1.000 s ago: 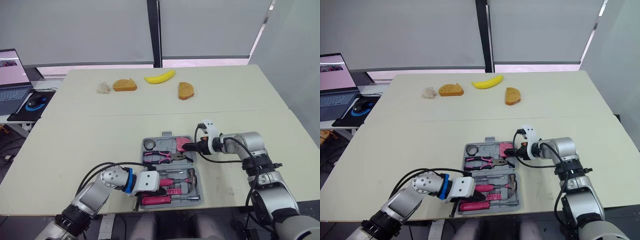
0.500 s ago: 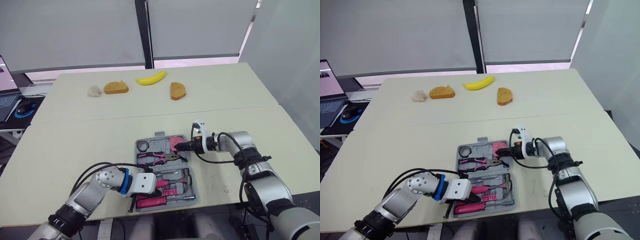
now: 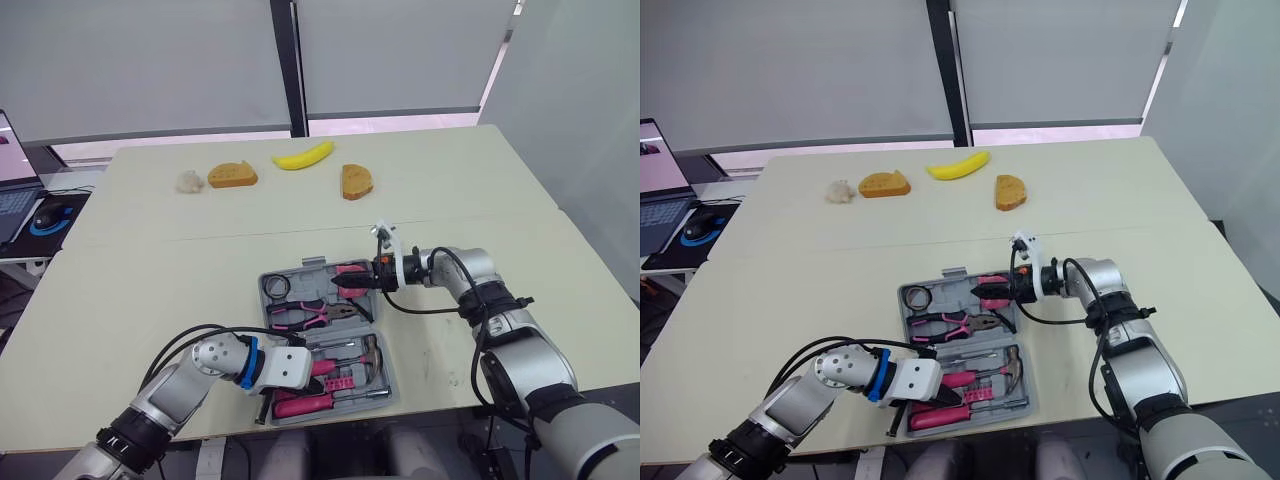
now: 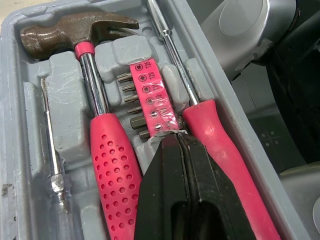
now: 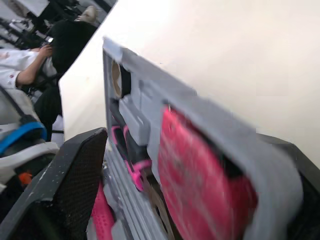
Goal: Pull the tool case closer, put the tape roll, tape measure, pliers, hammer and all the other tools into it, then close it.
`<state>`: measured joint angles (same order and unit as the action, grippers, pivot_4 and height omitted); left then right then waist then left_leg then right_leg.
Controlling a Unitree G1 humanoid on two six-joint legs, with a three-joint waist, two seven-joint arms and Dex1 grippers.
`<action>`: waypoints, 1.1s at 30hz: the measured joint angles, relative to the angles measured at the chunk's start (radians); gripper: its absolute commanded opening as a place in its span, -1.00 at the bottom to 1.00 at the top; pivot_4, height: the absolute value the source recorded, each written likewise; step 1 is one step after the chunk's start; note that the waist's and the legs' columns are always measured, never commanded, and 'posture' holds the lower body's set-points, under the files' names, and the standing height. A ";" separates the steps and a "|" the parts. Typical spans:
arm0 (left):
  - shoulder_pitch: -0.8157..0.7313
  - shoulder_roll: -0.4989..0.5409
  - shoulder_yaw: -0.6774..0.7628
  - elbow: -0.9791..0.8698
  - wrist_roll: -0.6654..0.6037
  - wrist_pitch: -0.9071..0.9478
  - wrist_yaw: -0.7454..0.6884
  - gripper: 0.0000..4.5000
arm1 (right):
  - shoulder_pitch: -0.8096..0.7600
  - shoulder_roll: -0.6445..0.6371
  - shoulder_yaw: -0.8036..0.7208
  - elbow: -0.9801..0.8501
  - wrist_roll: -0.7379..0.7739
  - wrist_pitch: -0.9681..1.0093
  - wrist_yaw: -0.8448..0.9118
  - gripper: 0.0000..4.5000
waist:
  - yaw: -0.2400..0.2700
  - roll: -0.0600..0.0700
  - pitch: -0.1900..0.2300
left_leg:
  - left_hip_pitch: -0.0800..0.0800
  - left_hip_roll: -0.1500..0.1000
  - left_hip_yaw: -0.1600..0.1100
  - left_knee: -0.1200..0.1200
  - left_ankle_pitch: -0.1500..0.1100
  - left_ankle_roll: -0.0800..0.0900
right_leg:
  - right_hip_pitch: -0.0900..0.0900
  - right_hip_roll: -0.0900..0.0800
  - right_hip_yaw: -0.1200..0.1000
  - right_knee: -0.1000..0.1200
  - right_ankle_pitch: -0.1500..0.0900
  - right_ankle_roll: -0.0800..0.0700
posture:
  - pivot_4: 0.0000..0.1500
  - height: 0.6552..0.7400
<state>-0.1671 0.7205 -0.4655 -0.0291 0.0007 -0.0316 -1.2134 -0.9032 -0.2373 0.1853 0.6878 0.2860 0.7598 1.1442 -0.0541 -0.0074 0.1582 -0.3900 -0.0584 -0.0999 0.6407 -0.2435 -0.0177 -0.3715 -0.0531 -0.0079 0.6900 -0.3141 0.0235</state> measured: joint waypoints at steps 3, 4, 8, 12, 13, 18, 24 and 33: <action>0.001 -0.003 0.000 -0.001 0.000 0.000 0.005 -1.00 | 0.003 -0.035 0.050 -0.092 -0.009 -0.011 0.058 0.99 | 0.004 0.000 0.000 | -0.001 -0.001 0.000 0.000 0.000 0.000 | 0.000 0.000 0.000 0.000 0.000 0.000 | 1.00 1.00; 0.002 -0.003 0.000 -0.001 0.000 0.000 0.007 -1.00 | 0.009 -0.052 0.068 -0.139 -0.011 -0.013 0.077 0.99 | 0.005 0.000 0.000 | -0.001 -0.001 0.000 0.000 0.000 0.000 | 0.000 0.000 0.000 -0.001 0.000 0.000 | 1.00 1.00; 0.022 -0.002 0.020 -0.010 -0.009 0.004 0.019 -1.00 | 0.064 -0.123 0.131 -0.327 -0.027 -0.037 0.127 0.99 | 0.007 0.000 0.000 | -0.001 0.000 -0.001 0.000 0.000 0.000 | 0.000 0.000 0.000 -0.001 0.000 0.000 | 1.00 1.00; 0.066 0.000 0.070 -0.026 -0.059 0.032 0.027 -1.00 | 0.122 -0.185 0.169 -0.499 -0.030 -0.035 0.139 0.99 | 0.004 0.000 0.000 | -0.003 0.000 -0.001 0.000 0.000 0.000 | -0.002 0.000 -0.001 -0.001 0.000 0.000 | 1.00 1.00; 0.079 0.001 0.084 -0.036 -0.072 0.049 0.027 -1.00 | 0.130 -0.194 0.175 -0.531 -0.032 -0.033 0.135 0.99 | 0.004 0.000 0.000 | -0.003 0.000 -0.001 0.000 0.000 0.000 | -0.002 0.000 -0.001 -0.001 0.000 0.000 | 1.00 1.00; 0.216 0.058 0.228 -0.162 -0.241 0.198 0.023 -1.00 | 0.161 -0.252 0.193 -0.677 -0.034 -0.032 0.103 0.99 | 0.007 -0.001 0.002 | -0.010 0.000 -0.001 0.002 0.000 0.000 | -0.009 -0.001 -0.001 -0.001 0.000 0.000 | 1.00 1.00; 0.367 0.178 0.453 -0.298 -0.454 0.416 0.021 -1.00 | 0.195 -0.326 0.201 -0.833 -0.069 -0.027 0.033 0.99 | 0.023 -0.002 0.003 | -0.010 0.000 -0.002 0.001 0.000 0.000 | -0.008 -0.001 -0.001 -0.003 0.000 0.000 | 1.00 1.00; 0.548 0.226 0.589 -0.163 -0.408 0.408 0.048 -1.00 | 0.343 -0.490 0.236 -1.121 -0.061 -0.006 0.037 0.99 | 0.032 -0.002 0.004 | -0.011 0.000 -0.002 0.000 0.000 0.000 | -0.006 -0.002 -0.003 -0.009 0.000 0.000 | 1.00 1.00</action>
<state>0.3810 0.9465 0.1233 -0.1922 -0.4071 0.3768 -1.1656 -0.5604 -0.7277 0.4217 -0.4335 0.2249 0.7542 1.1812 -0.0217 -0.0096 0.1624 -0.4005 -0.0584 -0.1017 0.6407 -0.2438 -0.0180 -0.3778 -0.0553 -0.0108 0.6812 -0.3141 0.0236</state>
